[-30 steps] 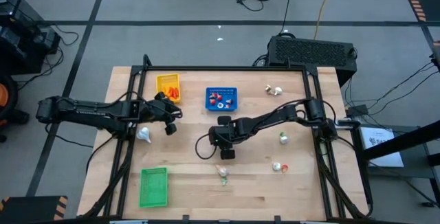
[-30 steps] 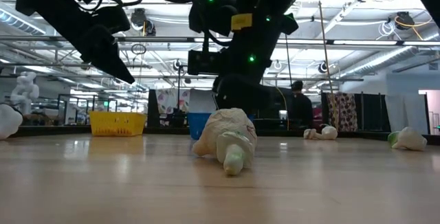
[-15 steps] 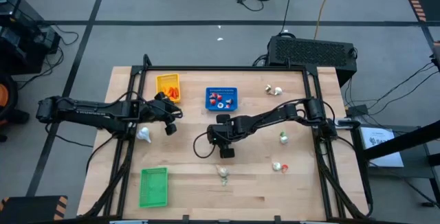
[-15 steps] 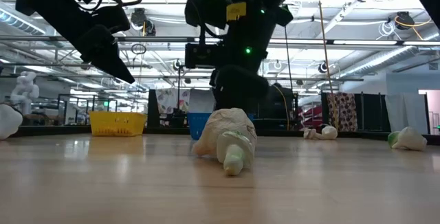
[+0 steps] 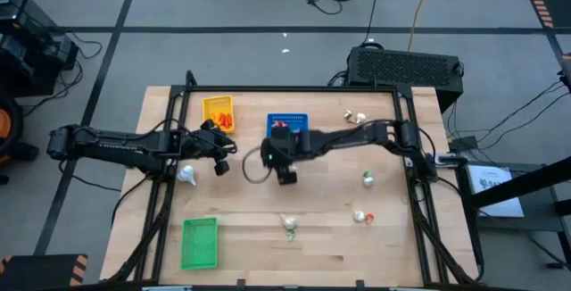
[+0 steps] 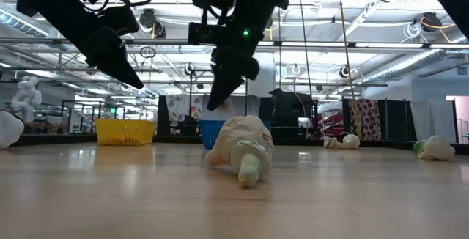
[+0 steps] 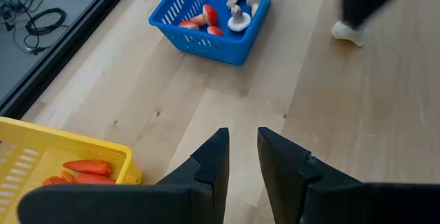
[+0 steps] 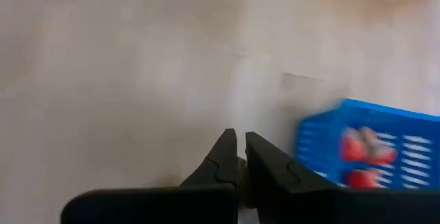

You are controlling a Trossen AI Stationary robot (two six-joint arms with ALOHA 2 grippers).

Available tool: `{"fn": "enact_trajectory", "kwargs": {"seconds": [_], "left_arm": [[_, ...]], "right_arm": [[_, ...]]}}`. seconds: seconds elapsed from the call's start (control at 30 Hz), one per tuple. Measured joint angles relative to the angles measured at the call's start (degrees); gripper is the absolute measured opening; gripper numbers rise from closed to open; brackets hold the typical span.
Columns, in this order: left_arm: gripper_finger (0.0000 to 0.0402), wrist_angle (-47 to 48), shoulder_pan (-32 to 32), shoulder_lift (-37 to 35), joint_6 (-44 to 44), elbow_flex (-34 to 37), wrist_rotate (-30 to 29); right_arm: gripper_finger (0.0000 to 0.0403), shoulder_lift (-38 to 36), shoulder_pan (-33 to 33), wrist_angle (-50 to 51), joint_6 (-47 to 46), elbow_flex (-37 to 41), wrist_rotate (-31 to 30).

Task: Sort produce into baskets
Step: Put the brown mushroom into the blue bin, then put the green mushroom into the blue bin

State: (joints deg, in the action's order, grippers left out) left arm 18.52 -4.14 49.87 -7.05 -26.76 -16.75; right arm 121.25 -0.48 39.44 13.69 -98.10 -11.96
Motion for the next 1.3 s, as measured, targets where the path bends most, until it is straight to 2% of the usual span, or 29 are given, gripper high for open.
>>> {"fn": "enact_trajectory", "kwargs": {"seconds": [0.2, 0.53, 0.8, 0.93, 1.13, 1.3], "left_arm": [[0.0086, -0.02, 0.00, 0.00, -0.02, 0.00, 0.02], [0.0086, -0.04, -0.11, -0.02, -0.02, -0.02, 0.02], [0.0086, -0.22, -0.11, 0.00, -0.02, -0.02, 0.02], [0.0086, -8.23, -0.11, 0.41, -0.29, -0.15, 0.22], [0.0086, -10.30, 0.77, 0.45, 1.19, -0.11, 7.94], [0.0086, -10.75, 2.52, -0.70, 1.46, -0.11, 3.22]], "right_arm": [[0.0010, -2.72, -6.55, 1.18, -0.28, -0.53, -0.09], [0.0011, -2.86, -14.49, 1.55, -7.46, -0.19, 0.09], [0.0039, -2.78, -14.94, 1.63, -8.75, -0.09, 0.08], [0.0065, -2.78, -14.94, 2.31, -10.22, -0.09, 0.06], [0.0099, -2.75, -14.92, 2.45, -9.71, -0.09, -0.23], [0.0118, -3.25, -14.48, 5.93, -10.92, -0.22, 0.74]]}}
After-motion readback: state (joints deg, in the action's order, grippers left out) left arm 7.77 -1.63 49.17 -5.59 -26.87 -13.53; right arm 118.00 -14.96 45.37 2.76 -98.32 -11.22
